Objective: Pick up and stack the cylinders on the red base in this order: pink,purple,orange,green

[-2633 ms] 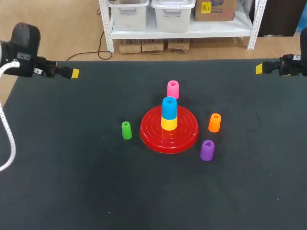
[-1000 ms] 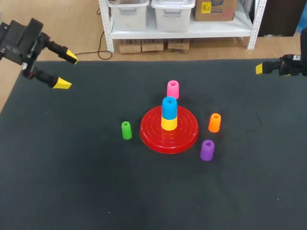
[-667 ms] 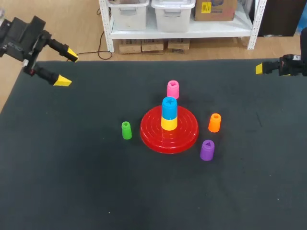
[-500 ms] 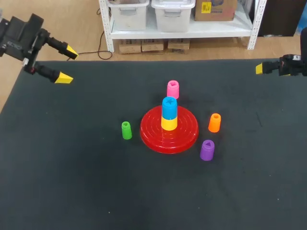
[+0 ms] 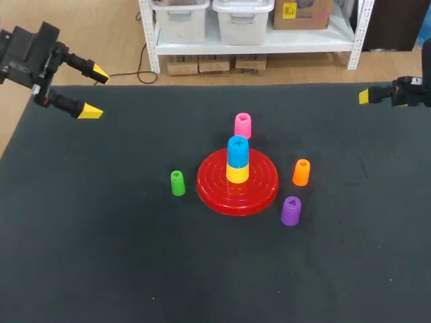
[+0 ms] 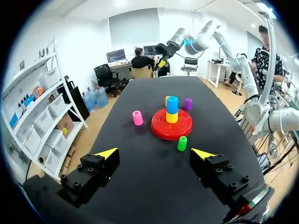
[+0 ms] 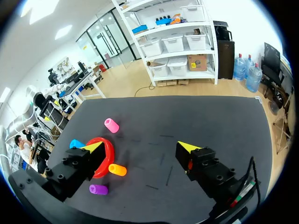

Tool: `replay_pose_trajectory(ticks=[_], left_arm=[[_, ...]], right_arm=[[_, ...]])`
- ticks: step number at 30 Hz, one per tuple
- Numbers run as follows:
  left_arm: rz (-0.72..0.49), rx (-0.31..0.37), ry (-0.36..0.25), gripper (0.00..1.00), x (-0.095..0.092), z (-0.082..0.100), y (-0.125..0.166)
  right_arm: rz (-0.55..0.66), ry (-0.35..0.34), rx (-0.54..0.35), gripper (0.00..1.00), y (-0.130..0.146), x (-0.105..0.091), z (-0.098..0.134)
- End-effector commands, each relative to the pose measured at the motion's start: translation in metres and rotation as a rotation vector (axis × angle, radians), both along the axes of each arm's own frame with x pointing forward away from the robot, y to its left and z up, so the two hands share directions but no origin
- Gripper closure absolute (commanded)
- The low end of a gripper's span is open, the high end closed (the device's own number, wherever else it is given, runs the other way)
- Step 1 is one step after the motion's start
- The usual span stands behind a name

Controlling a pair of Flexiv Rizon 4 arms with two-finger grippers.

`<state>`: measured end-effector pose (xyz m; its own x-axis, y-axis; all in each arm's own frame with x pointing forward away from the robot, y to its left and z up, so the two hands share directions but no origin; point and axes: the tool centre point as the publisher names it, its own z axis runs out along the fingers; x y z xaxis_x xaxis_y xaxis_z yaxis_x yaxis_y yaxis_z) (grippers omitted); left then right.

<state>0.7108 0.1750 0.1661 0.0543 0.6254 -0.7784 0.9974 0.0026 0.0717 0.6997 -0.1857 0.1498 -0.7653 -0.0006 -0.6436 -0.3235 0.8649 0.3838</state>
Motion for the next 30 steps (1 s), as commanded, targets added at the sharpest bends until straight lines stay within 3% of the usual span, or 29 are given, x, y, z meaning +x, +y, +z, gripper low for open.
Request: replay_pose_trajectory(ticks=[1,14,17,21,25,30], left_arm=[[-0.005,-0.004,0.005,0.00,0.004,0.000,-0.001],[-0.015,0.004,-0.008,0.00,0.003,0.000,-0.005],[-0.015,0.004,-0.008,0.00,0.003,0.000,-0.005],[-0.015,0.004,-0.008,0.00,0.003,0.000,-0.005],[-0.015,0.004,-0.008,0.00,0.003,0.000,-0.005],[-0.015,0.004,-0.008,0.00,0.003,0.000,-0.005]], right_arm=[[0.000,0.000,0.000,0.00,0.000,0.000,0.000],[0.000,0.000,0.000,0.00,0.000,0.000,0.000],[0.063,-0.016,-0.182,0.00,0.003,0.010,0.007],[0.191,-0.011,-0.341,0.00,0.009,0.027,0.027],[0.341,-0.029,-0.423,0.00,0.024,0.038,0.048],[0.524,-0.054,-0.524,0.00,0.056,0.039,0.054]])
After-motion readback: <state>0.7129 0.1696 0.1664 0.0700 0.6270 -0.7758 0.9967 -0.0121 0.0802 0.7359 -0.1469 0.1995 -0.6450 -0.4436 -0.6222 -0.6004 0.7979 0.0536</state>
